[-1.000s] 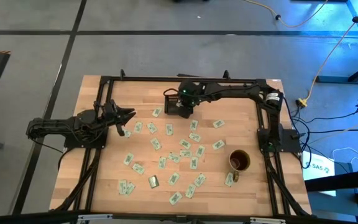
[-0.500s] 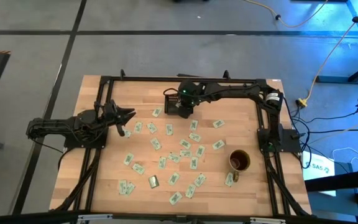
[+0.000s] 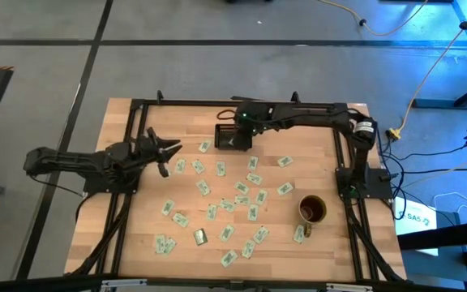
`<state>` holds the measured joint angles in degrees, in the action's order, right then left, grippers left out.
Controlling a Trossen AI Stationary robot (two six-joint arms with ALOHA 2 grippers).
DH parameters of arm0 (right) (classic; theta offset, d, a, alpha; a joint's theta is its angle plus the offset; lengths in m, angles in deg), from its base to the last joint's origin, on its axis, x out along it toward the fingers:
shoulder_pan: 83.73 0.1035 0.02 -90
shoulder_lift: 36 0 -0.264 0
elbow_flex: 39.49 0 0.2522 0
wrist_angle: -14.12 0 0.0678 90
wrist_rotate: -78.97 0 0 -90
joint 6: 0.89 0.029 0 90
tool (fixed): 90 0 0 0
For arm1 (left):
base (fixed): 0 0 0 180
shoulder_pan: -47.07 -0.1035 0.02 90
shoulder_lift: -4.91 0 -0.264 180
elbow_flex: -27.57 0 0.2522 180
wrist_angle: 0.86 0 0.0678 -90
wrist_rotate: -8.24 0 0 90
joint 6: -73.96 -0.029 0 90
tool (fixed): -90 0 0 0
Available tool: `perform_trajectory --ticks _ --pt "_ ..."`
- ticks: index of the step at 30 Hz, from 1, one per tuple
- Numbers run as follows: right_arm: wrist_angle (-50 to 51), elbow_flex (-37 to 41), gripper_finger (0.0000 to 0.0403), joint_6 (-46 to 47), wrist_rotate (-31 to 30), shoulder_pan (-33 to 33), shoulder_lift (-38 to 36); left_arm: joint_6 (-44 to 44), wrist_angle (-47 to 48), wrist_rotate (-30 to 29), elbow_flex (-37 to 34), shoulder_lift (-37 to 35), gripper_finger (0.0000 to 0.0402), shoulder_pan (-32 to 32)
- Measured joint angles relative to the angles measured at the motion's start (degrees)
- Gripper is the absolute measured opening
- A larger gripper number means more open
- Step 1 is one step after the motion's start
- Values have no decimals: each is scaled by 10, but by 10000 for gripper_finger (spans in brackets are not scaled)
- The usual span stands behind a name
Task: Pick and place Stevia / Truvia into bins
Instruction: Put the white stevia packet into the black bin
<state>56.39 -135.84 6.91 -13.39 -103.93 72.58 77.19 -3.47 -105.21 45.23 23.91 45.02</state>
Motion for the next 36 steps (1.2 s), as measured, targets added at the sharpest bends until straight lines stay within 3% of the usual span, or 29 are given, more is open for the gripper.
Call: perform_trajectory --ticks 6,11,16,19,23,30,36 --pt "27 0 132 -8 -41 -7 -42 21 -20 -21 58 173 91 -5" --pt "41 0 132 -8 -43 -14 -76 -9 -16 -22 144 318 88 -47" --pt "64 15 132 -7 -63 -17 -133 -54 -18 -25 185 418 90 -85" --pt "23 65 132 -8 -88 -19 -191 -45 -19 -25 189 454 89 -93" --pt "-64 147 132 -6 -92 -24 -272 64 -25 -22 189 493 89 -105" --pt "-175 253 132 -5 -92 -26 -360 185 -7 85 189 514 88 -162" --pt "-201 279 132 -5 -92 -26 -365 144 139 136 247 537 88 -195"
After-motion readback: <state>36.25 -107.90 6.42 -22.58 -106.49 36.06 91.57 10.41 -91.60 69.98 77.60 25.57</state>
